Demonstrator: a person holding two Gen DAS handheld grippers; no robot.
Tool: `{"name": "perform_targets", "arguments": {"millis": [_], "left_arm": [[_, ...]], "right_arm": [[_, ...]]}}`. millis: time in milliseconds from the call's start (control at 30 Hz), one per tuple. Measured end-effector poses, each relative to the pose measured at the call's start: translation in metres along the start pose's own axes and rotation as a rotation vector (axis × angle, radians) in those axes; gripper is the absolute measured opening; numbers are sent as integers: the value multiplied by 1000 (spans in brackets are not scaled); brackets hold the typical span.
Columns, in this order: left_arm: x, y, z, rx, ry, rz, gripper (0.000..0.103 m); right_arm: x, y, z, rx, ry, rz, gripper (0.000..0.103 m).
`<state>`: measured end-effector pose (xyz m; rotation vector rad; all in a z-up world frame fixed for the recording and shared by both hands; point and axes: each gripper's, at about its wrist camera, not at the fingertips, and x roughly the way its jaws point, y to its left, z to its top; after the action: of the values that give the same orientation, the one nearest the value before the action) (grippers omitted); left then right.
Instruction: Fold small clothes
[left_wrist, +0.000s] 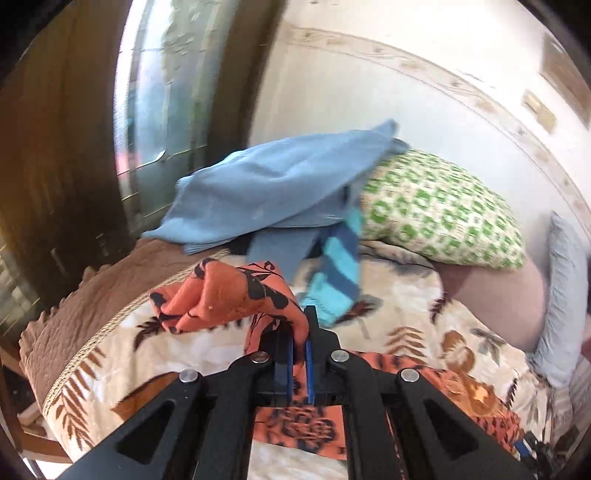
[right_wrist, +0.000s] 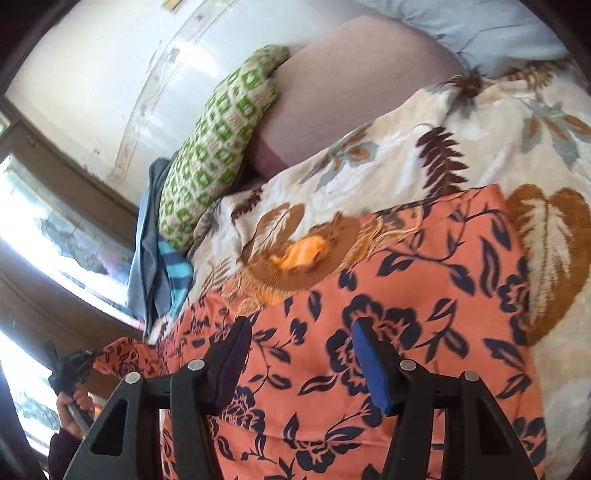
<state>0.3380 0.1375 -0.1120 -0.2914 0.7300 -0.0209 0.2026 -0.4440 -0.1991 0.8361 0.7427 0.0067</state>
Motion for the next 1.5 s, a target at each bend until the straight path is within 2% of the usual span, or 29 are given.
{"name": "perform_targets", "arguments": {"millis": [133, 267, 433, 533, 567, 633, 667, 700, 767, 800, 833, 900, 967, 1033, 1167, 1233, 1333, 1400, 1500], "left_arm": [[-15, -106, -15, 166, 22, -127, 4], [-10, -207, -52, 270, 80, -253, 4], [19, -328, -129, 375, 201, -362, 4], [46, -382, -187, 436, 311, -376, 6], [57, -395, -207, 462, 375, -392, 9], [70, -412, -244, 517, 512, -429, 30], [71, -415, -256, 543, 553, -439, 34], [68, -417, -266, 574, 557, -439, 37], [53, -412, -262, 622, 501, -455, 37], [43, -405, -252, 619, 463, -470, 42], [36, -397, -239, 603, 421, -475, 51], [23, -375, -209, 556, 334, -454, 64], [9, -349, -182, 505, 264, -466, 67], [2, -323, -159, 484, 228, -453, 71], [14, -261, -140, 439, 160, -275, 73], [32, -222, -134, 362, 171, -167, 73], [53, -172, -131, 214, 159, -53, 73], [66, -153, -135, 158, 153, 1, 72], [90, -140, -152, 154, 166, 77, 72]], "right_arm": [[-35, -30, 25, 98, -93, -7, 60], [-71, -58, 45, 183, -180, 9, 60], [-107, -87, 60, 241, -261, 16, 60], [-118, -98, 64, 251, -281, 8, 60], [-119, -100, 65, 252, -282, 5, 60], [-121, -106, 67, 256, -271, 9, 60], [-121, -108, 66, 261, -262, 14, 60], [-120, -109, 66, 266, -254, 22, 61], [-115, -109, 66, 269, -229, 44, 61], [-111, -107, 66, 262, -208, 55, 61], [-106, -104, 65, 252, -186, 60, 61], [-92, -96, 63, 226, -127, 69, 61], [-78, -87, 59, 204, -75, 74, 61], [-70, -76, 56, 179, -51, 72, 61], [-63, -55, 48, 133, -71, 84, 61], [-57, -43, 43, 93, -64, 101, 61], [-38, -25, 32, 42, -4, 118, 61], [-24, -17, 23, 10, 33, 91, 61], [-2, -13, 12, -22, 87, 21, 60]]}}
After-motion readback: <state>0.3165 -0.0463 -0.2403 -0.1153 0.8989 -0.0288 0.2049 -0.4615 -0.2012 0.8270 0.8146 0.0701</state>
